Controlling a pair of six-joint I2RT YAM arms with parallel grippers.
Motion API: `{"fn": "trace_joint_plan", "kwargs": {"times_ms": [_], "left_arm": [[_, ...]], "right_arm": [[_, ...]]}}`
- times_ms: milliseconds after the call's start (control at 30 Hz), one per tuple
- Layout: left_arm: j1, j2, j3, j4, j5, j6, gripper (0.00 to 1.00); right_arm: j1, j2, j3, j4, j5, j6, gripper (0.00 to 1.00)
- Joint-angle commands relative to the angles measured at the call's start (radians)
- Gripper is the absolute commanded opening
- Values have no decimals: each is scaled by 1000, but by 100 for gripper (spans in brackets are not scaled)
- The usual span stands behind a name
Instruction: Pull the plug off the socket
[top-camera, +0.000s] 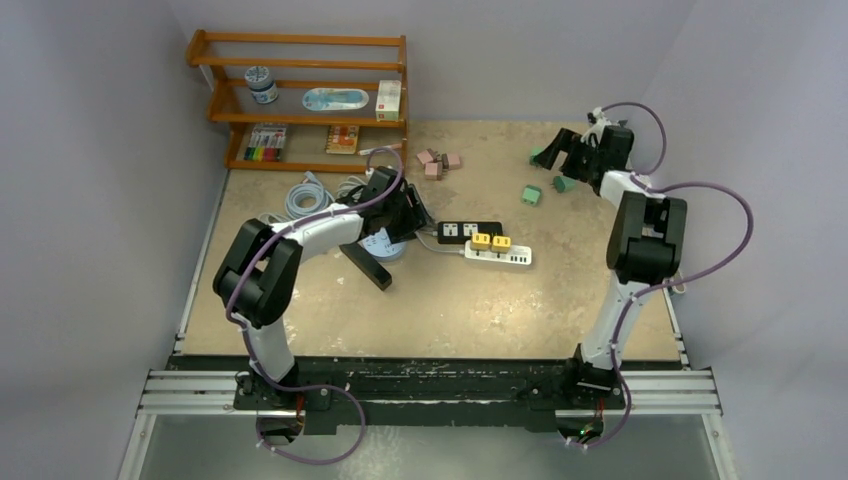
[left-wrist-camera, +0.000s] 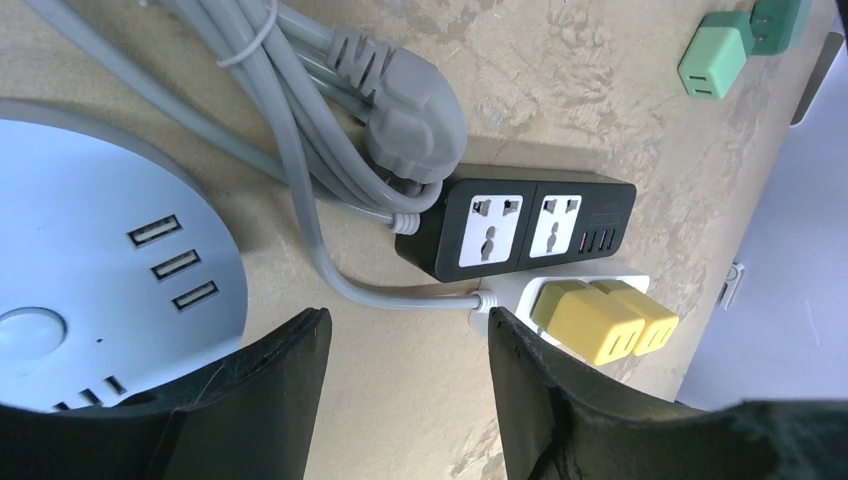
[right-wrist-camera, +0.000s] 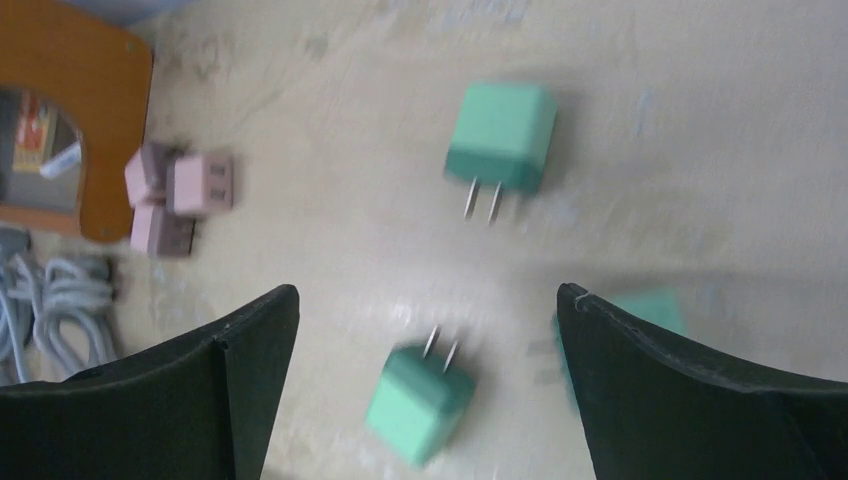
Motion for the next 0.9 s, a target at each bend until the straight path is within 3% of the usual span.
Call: {"fn": "trace_joint_plan", "kwargs": {"times_ms": [0,133,233,300,367,433,600,867], "left_arm": [[21,-76,-21,-6,-22,33,58],[40,-94,-53,-6,-20,36,58],[53,-109,-71,-5,-23,44,58],[58,-109,-75,-7,-23,53,58],[61,-104,-73,-14,-24,62,58],[61,-103,-71,-21,-22,71,58],[61,-117,-98,-2,-9,70,57],[62,-139,-136,17,37,81,56]], "right_arm": [[92,-369,-237,214,109,-121,99],[289,-704,-611,393,290,-242,99],[320,-899,-991,692,239,-90,99],[317,-960,-1119,780,178,24,99],[322,-970,-1091,643,76,-98,90],[348,-951,-1043,495,37,-180,87],[389,-915,-1012,474,-12,-280,95],[416,-786,-863,318,-4,-436,89]]}}
